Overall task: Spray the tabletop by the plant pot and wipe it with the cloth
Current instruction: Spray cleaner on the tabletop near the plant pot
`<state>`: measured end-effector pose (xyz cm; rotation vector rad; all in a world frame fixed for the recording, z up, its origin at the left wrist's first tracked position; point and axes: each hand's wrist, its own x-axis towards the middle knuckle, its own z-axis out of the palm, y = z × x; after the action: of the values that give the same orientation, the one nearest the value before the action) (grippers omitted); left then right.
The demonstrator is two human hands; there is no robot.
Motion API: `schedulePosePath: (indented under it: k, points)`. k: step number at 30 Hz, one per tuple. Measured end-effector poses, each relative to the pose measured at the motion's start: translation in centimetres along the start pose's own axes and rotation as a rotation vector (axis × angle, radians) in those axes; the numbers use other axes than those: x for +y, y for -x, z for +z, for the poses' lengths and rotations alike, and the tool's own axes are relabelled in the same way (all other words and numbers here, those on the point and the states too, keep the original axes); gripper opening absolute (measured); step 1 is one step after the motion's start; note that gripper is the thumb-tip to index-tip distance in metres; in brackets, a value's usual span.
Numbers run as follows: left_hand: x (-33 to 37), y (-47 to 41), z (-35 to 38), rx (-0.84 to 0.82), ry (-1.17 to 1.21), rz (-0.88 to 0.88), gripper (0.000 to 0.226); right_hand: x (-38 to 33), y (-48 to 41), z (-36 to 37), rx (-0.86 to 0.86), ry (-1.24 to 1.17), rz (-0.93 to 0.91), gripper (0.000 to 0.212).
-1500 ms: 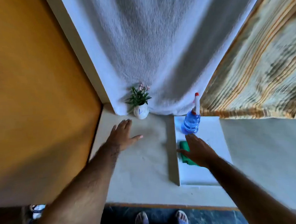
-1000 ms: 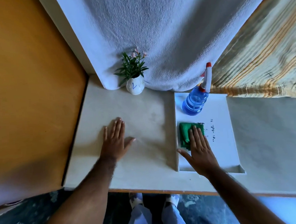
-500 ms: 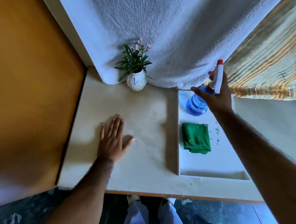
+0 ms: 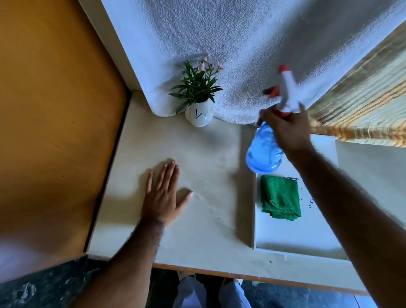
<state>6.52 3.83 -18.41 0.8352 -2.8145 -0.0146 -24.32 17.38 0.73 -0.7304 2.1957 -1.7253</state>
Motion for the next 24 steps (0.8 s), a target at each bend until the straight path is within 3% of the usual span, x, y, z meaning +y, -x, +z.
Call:
schedulePosePath:
  k: [4,8,12,20,24]
  points:
    - [-0.1,0.1,0.1,0.035,-0.004,0.003,0.083,0.7,2.1,5.8,-0.23,0.167,0.128,0.027]
    - [-0.2,0.1,0.4,0.023,0.004,0.001,0.084,1.8,3.4,9.6,-0.345,0.284,0.258,0.017]
    - [-0.3,0.1,0.3,-0.008,-0.01,-0.002,0.085,1.7,2.6,11.6,-0.314,0.341,0.401,0.015]
    - [-0.4,0.0,0.1,-0.034,-0.004,-0.01,0.086,1.8,1.6,13.3,-0.303,0.518,0.455,0.017]
    - [-0.3,0.0,-0.1,-0.035,0.01,-0.012,0.086,1.9,1.7,13.5,-0.277,0.576,0.436,0.036]
